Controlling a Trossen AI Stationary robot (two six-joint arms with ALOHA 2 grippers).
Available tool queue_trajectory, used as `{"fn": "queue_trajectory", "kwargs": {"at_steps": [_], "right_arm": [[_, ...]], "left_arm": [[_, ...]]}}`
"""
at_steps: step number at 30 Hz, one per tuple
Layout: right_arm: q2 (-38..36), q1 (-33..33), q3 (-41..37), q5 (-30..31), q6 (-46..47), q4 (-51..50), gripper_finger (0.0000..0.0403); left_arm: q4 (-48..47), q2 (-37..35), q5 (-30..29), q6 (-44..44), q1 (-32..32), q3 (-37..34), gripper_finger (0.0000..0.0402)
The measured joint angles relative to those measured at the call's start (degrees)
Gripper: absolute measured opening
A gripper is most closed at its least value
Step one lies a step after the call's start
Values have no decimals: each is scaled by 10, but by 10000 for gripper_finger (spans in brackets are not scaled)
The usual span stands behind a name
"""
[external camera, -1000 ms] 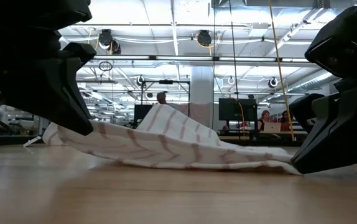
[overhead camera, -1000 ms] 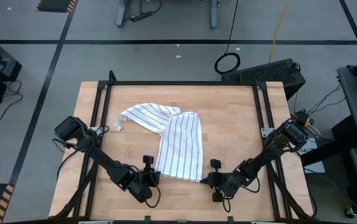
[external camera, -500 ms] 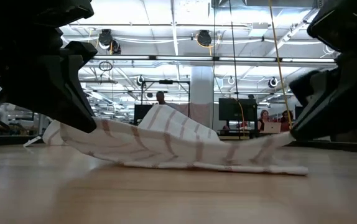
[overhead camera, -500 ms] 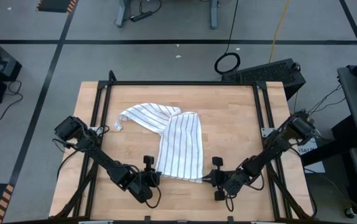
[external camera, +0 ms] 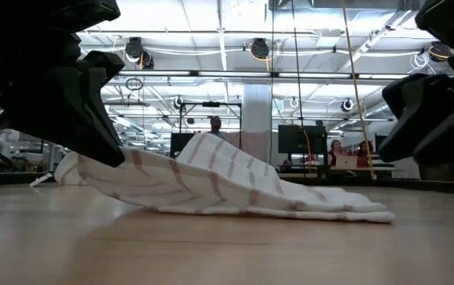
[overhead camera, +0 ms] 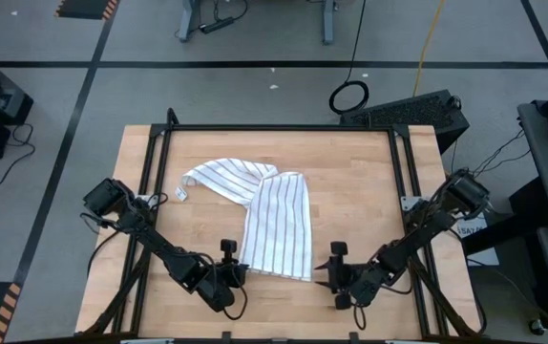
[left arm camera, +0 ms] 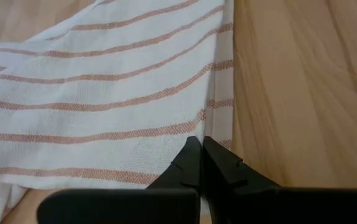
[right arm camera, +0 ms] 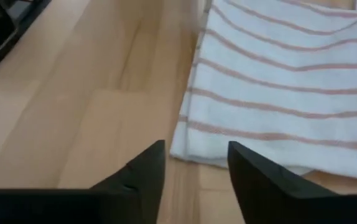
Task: Roll towel into tight, uniform cylinder
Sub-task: Fold the white brown kitchen towel
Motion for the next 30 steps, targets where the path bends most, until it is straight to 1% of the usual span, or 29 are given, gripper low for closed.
{"fn": "queue_trajectory", "kwargs": {"at_steps": [2, 5, 9, 11, 19, 26, 30], "right_arm": [[10, -1, 0, 8, -14, 20, 194], [38, -1, 1, 6, -48, 82, 220], [71, -1, 1, 0, -59, 112, 237], [80, -1, 1, 14, -46, 113, 235], [86, -9, 1, 6, -29, 124, 204], [89, -32, 1, -43, -28, 127, 201], [106, -46, 1, -69, -15, 133, 197]], "left_arm": [[0, 0, 0, 0, 0, 0, 8], [1, 0, 0, 0, 0, 0, 8], [1, 0, 0, -1, 0, 0, 8], [1, 0, 0, -1, 0, 0, 8], [1, 0, 0, -1, 0, 0, 8], [2, 0, 0, -1, 0, 0, 9], [2, 0, 0, -2, 0, 0, 9]]}}
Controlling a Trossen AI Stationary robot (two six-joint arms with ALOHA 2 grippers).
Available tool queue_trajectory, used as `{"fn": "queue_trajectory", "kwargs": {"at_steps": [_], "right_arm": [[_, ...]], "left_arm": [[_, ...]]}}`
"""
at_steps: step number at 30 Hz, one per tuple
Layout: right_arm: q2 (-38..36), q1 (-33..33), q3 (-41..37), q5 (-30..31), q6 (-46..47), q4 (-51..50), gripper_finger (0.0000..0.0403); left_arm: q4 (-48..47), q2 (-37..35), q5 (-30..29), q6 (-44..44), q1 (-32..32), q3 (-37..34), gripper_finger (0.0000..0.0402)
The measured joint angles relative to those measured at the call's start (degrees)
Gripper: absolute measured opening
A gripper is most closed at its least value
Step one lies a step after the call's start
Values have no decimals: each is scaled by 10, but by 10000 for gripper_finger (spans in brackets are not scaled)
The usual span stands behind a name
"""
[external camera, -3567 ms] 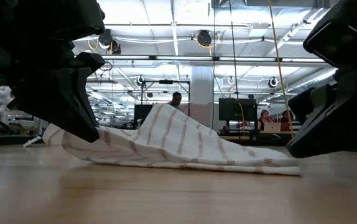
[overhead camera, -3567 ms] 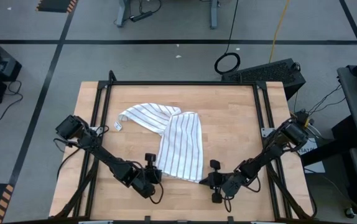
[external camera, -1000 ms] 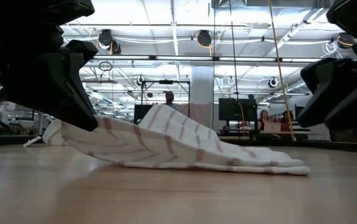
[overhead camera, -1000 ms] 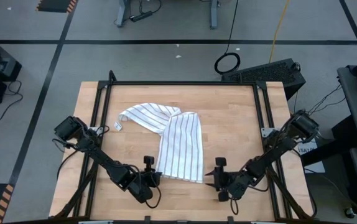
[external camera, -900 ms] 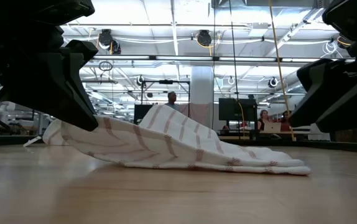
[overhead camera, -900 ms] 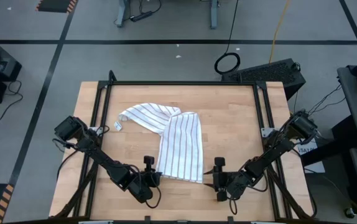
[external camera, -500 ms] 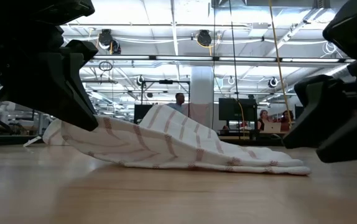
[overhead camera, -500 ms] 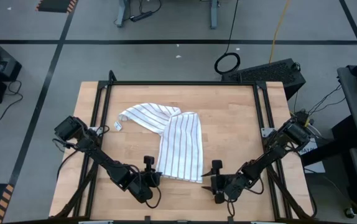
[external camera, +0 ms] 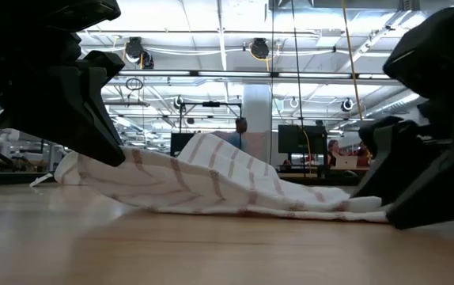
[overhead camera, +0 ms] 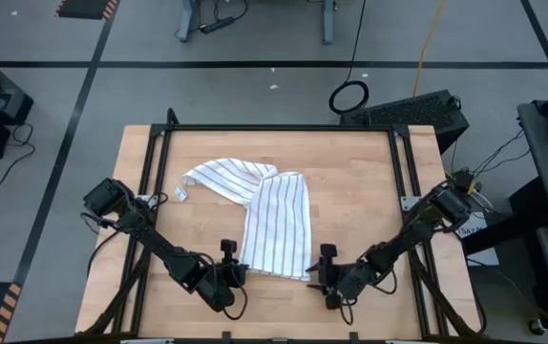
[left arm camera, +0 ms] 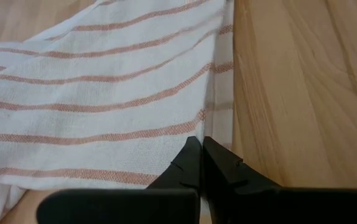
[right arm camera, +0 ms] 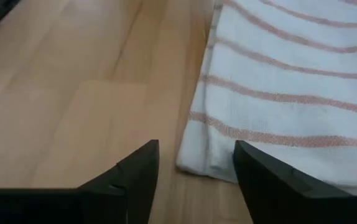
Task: Roll towel into tight, uniform cylinder
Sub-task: Fold the white brown kitchen towel
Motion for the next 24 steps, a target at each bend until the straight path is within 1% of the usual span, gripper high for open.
{"fn": "queue_trajectory", "kwargs": {"at_steps": [2, 4, 6, 11, 13, 16, 18, 21, 24], "right_arm": [[10, -6, 1, -4, 12, 7, 185], [17, -8, 2, -2, 21, 8, 162], [18, -8, 2, 1, 23, 5, 132], [18, -8, 2, -3, 25, 0, 36], [18, -7, 1, -5, 26, -4, 13], [19, -7, 1, -4, 29, -4, 17], [15, -7, 1, -5, 31, -5, 20], [4, -6, 0, -8, 27, -11, 15], [-14, -6, -2, -16, 17, -23, 9]], "left_arm": [[0, 0, 0, 0, 0, 0, 9], [0, 0, 0, 0, 0, 0, 9], [0, 0, 0, 0, 0, 0, 9], [0, 0, 0, -1, 0, 0, 9], [0, 0, 0, -12, 0, 0, 9], [-1, 0, 0, -28, 0, 0, 13], [-4, 0, 0, -29, -1, 0, 25], [-7, 0, -2, -30, -6, 0, 57], [-40, 0, -25, -38, -12, 16, 96]]}}
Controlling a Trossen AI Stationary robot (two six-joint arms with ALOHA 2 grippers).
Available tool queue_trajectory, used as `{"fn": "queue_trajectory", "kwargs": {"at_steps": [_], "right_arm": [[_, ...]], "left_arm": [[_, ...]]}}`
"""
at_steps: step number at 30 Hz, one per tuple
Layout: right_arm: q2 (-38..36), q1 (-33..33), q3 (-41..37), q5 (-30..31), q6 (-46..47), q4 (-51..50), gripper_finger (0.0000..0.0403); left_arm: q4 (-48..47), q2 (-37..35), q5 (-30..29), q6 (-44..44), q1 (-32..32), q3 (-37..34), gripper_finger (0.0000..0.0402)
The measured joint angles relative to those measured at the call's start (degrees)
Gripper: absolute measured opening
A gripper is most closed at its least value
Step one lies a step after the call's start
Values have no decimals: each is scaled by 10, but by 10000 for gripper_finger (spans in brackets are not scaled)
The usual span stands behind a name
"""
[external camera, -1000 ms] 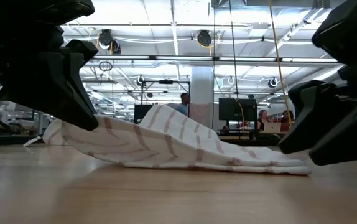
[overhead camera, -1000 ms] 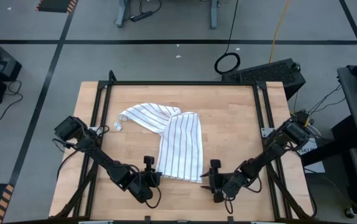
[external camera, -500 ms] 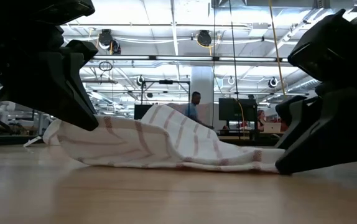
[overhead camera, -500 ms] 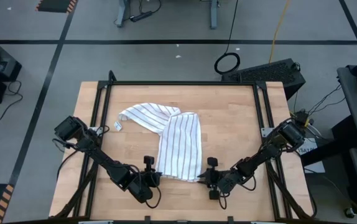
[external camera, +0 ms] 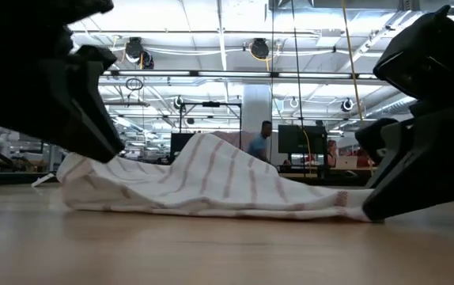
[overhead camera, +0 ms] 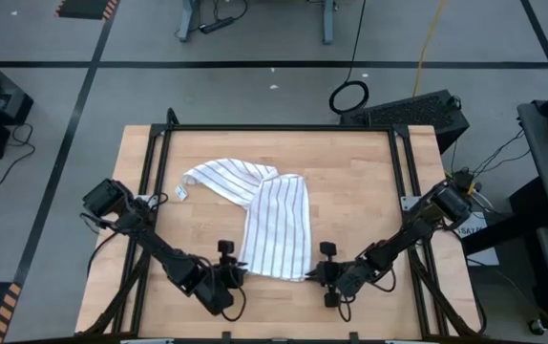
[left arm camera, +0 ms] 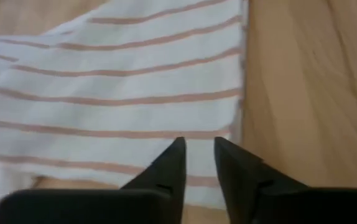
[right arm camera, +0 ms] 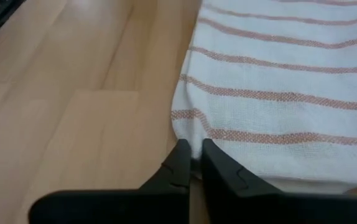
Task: Roll towel into tight, uniform cylinder
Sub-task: Fold the white brown kitchen towel
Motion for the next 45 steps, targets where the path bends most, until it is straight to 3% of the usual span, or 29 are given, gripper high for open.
{"fn": "queue_trajectory", "kwargs": {"at_steps": [5, 9, 12, 16, 20, 24, 29, 32, 36, 40, 43, 45], "right_arm": [[-30, -1, -1, -6, -2, -26, 9], [-49, -14, -1, -2, -2, -30, 8], [-64, -27, -1, -1, -1, -30, 8], [-89, -40, 0, -18, -1, -30, 8], [-112, -46, 0, -28, -1, -35, 8], [-127, -49, 0, -28, -6, -42, 8], [-132, -58, 0, -28, -6, -41, 8], [-132, -60, 0, -28, -8, -41, 8], [-132, -61, 0, -28, -7, -41, 8], [-132, -61, 0, -28, -3, -45, 8], [-132, -61, 0, -28, -4, -45, 8], [-132, -60, 1, -28, -10, -48, 10]], "left_arm": [[-75, 0, -50, 5, -5, 52, 153], [91, 0, -116, 60, 10, 66, 184], [252, 13, -83, 142, 33, 62, 207], [369, 51, -16, 206, 55, 60, 248], [420, 94, 18, 189, 80, 60, 290], [461, 145, 25, 175, 91, 64, 303], [474, 191, -17, 211, 95, 90, 303], [475, 207, -37, 248, 98, 104, 287], [469, 218, -28, 266, 110, 105, 230], [455, 218, -30, 264, 121, 106, 140], [453, 218, -36, 265, 126, 106, 50], [457, 218, -33, 263, 128, 106, 15]]}}
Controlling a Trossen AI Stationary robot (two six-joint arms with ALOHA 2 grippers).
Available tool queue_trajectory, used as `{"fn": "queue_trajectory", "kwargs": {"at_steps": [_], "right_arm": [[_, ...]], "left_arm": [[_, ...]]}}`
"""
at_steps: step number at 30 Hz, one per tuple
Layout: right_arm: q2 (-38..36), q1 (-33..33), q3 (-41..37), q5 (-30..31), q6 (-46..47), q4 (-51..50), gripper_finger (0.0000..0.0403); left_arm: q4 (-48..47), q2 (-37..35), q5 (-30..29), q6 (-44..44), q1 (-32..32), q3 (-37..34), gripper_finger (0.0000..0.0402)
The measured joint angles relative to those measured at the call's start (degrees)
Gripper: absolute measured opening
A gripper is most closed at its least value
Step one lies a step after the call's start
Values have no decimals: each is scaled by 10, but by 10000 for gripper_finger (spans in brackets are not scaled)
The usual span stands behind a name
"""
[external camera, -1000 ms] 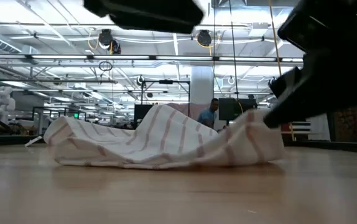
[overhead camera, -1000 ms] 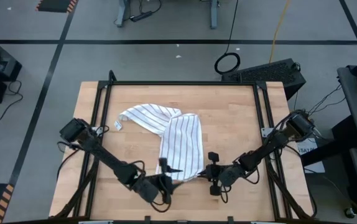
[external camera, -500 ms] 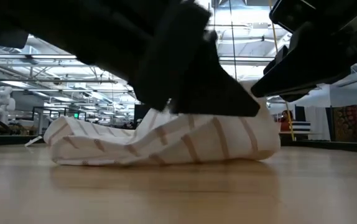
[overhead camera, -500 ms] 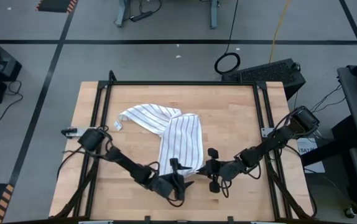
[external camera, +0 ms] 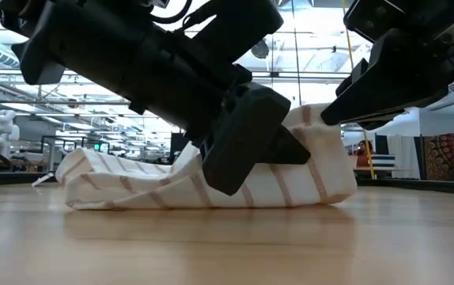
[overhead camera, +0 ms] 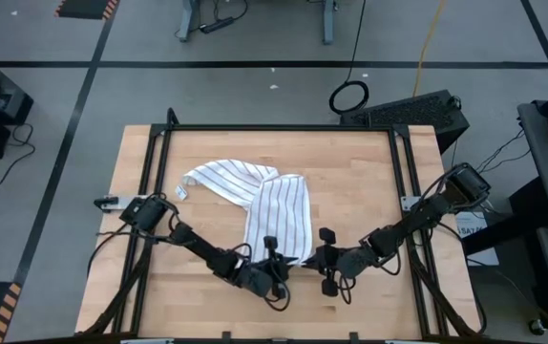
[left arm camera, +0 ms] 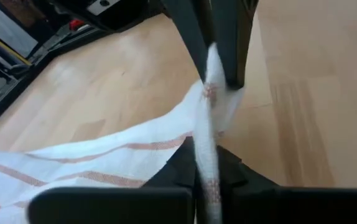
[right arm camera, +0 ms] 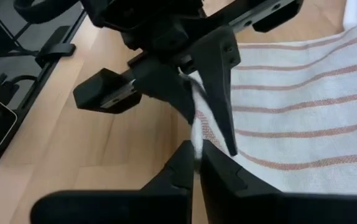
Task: Roll towel into tight, uniform cylinder
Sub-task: Fold the white brown kitchen towel
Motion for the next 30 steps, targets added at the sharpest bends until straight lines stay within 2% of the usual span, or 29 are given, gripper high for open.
{"fn": "queue_trajectory", "kwargs": {"at_steps": [3, 8, 11, 14, 19, 26, 30], "right_arm": [[0, 11, 0, 3, -20, -23, 26], [0, 43, 0, 13, -19, -91, 84], [0, 66, 0, 55, -9, -108, 120], [2, 91, 0, 106, -43, -85, 141], [25, 110, 1, 134, -140, -8, 135], [30, 110, 1, 191, -138, -14, 96], [30, 108, 1, 211, -159, -23, 88]], "left_arm": [[0, 0, 2, 0, 1, 0, 14], [1, 0, 18, -9, 4, 0, 5], [1, -1, 42, -32, 10, 0, 6], [1, -1, 76, -61, 19, 0, 6], [1, -2, 101, -114, 32, 0, 6], [1, -3, 122, -158, 47, 0, 6], [2, -3, 140, -165, 50, 0, 6]]}}
